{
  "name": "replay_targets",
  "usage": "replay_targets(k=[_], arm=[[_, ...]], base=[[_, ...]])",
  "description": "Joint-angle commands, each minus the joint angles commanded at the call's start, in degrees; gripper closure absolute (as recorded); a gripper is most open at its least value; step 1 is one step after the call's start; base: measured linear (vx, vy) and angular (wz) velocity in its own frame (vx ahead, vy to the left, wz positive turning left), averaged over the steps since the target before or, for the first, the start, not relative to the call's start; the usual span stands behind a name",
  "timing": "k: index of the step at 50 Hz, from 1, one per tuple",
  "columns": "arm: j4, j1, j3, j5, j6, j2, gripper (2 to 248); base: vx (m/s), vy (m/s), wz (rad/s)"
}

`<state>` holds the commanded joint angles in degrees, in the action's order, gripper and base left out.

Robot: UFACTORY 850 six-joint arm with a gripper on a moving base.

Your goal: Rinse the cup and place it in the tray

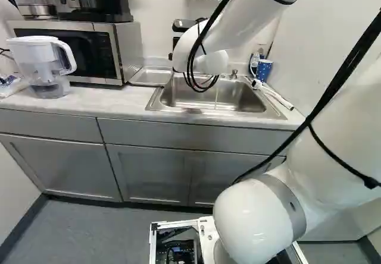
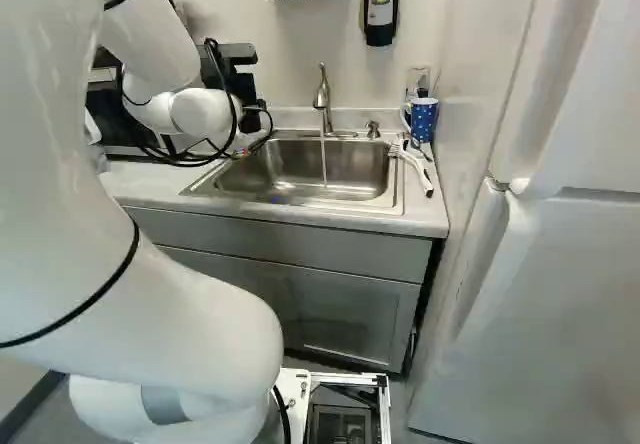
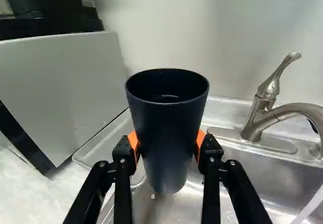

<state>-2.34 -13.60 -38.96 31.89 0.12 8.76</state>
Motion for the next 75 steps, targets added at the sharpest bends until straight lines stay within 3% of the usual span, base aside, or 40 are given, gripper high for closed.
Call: replay_targets(k=[12, 75], arm=[[0.0, 0.0, 0.0, 0.0, 5.43, 0.0, 126], [0.0, 0.0, 0.0, 0.0, 43.26, 0.0, 126]], base=[[0.0, 0.0, 0.0], [0.0, 0.0, 0.0]])
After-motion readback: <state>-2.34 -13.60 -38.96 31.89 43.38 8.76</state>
